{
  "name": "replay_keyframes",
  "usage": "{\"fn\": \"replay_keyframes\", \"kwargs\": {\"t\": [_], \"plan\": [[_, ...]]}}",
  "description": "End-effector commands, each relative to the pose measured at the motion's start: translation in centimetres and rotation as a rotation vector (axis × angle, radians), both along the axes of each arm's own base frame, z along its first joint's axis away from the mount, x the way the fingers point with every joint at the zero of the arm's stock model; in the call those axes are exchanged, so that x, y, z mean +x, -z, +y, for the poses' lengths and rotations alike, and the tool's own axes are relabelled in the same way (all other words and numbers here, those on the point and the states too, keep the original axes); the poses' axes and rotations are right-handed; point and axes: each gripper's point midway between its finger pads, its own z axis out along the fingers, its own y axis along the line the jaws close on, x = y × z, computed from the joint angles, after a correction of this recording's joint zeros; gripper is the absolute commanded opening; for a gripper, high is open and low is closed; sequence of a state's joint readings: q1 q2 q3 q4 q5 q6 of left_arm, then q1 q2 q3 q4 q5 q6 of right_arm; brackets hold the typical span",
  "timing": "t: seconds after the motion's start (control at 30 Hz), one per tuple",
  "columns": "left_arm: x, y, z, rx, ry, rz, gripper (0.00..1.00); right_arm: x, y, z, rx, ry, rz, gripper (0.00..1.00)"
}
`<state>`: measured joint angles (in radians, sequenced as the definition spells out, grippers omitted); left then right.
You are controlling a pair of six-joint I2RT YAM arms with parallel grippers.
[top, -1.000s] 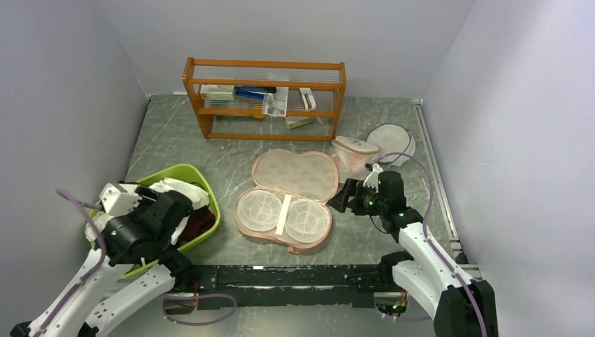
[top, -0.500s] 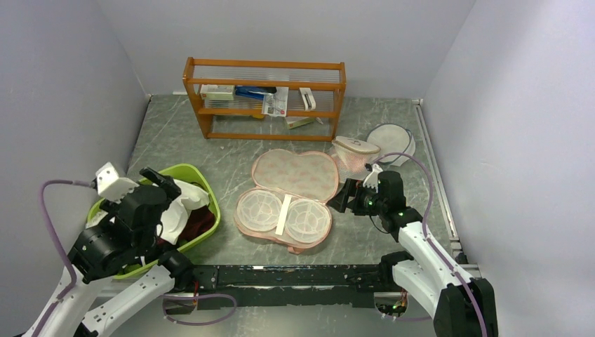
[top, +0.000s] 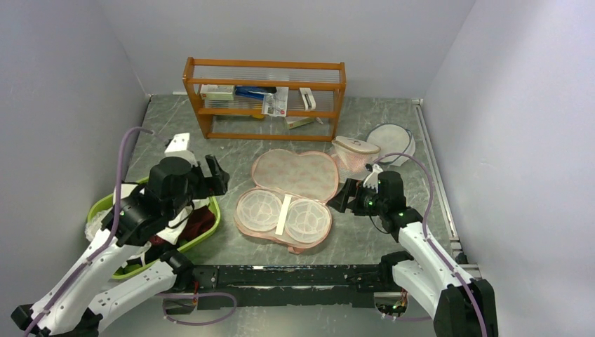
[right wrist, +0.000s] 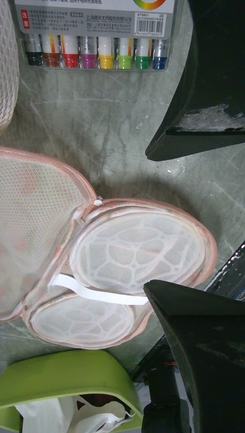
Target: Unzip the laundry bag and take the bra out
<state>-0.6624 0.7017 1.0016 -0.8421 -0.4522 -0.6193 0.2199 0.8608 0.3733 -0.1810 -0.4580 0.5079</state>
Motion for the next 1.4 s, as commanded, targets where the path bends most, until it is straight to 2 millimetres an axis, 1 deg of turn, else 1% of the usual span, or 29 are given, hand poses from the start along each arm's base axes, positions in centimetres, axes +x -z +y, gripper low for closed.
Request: {"fn": "replay_keyframes", "kwargs": {"t": [0.0,0.1,0.13,0.2,0.23,0.27,0.33,0.37,0.43,0.47,0.5,0.6,0.7,0.77,0.83,0.9,0.93,1.0,1.03,1.1,1.23,1.37], "plan": [[0.3,-2.6,-5.5,-0.073,0.308,-0.109,0.99,0.0,-0.4,0.0,0.006,0.009,-0.002,0.88],[0.7,-2.9,-7.1,-0.085,0.396,-0.171,0.99,0.5,-1.0,-0.1,-0.010,0.011,-0.016,0.88],[0.7,-2.9,-7.6,-0.083,0.424,-0.188,0.99,0.9,-1.6,-0.1,-0.019,0.012,-0.029,0.88],[1.2,-3.4,-7.9,-0.073,0.440,-0.230,0.99,1.5,-2.2,-0.3,-0.052,0.011,-0.046,0.88],[1.6,-3.8,-7.9,-0.038,0.454,-0.264,0.99,2.0,-2.7,-0.3,-0.078,0.008,-0.060,0.88],[2.0,-4.1,-8.0,-0.015,0.456,-0.286,0.99,2.8,-3.4,-0.3,-0.107,0.008,-0.076,0.88],[2.8,-4.9,-7.7,0.022,0.440,-0.334,0.99,4.0,-4.0,-0.1,-0.191,-0.003,-0.098,0.88],[3.3,-5.1,-7.5,0.044,0.429,-0.355,0.99,4.9,-4.0,-0.1,-0.254,0.007,-0.105,0.88],[4.2,-5.0,-7.1,0.082,0.396,-0.386,0.99,6.3,-4.3,0.9,-0.375,-0.019,-0.130,0.88],[4.5,-4.9,-6.8,0.100,0.377,-0.399,0.99,6.9,-4.5,1.9,-0.440,-0.043,-0.145,0.88],[4.8,-4.6,-6.5,0.119,0.366,-0.407,0.99,7.2,-4.7,3.6,-0.501,-0.094,-0.170,0.87],[5.1,-3.1,-5.8,0.162,0.343,-0.411,0.99,9.8,-5.1,6.2,-0.676,-0.158,-0.224,0.86],[5.0,-2.3,-5.1,0.183,0.321,-0.406,0.99,12.8,-4.3,8.2,-0.842,-0.234,-0.239,0.83],[4.9,-2.4,-4.6,0.188,0.310,-0.412,0.99,15.2,-3.8,9.2,-0.938,-0.263,-0.247,0.81],[4.7,-2.6,-4.4,0.185,0.308,-0.424,0.99,17.3,-2.7,10.1,-1.020,-0.302,-0.240,0.76],[4.5,-2.5,-4.3,0.186,0.314,-0.431,0.99,19.4,-1.7,10.6,-1.101,-0.322,-0.234,0.72],[4.3,-2.6,-4.3,0.181,0.315,-0.435,0.99,20.6,-1.9,11.0,-1.137,-0.315,-0.247,0.71],[4.1,-2.6,-4.4,0.172,0.325,-0.436,0.99,22.0,-1.1,10.9,-1.222,-0.338,-0.249,0.68],[4.0,-2.6,-4.6,0.168,0.337,-0.439,0.99,22.4,-0.5,10.7,-1.268,-0.356,-0.247,0.67],[3.9,-2.6,-4.9,0.162,0.351,-0.435,0.99,23.1,-0.2,9.8,-1.369,-0.383,-0.258,0.64],[3.9,-2.6,-5.0,0.160,0.358,-0.433,0.99,23.7,0.5,8.5,-1.502,-0.429,-0.262,0.61],[3.7,-2.8,-4.9,0.154,0.360,-0.443,0.99,23.7,1.1,8.4,-1.540,-0.478,-0.257,0.59]]}}
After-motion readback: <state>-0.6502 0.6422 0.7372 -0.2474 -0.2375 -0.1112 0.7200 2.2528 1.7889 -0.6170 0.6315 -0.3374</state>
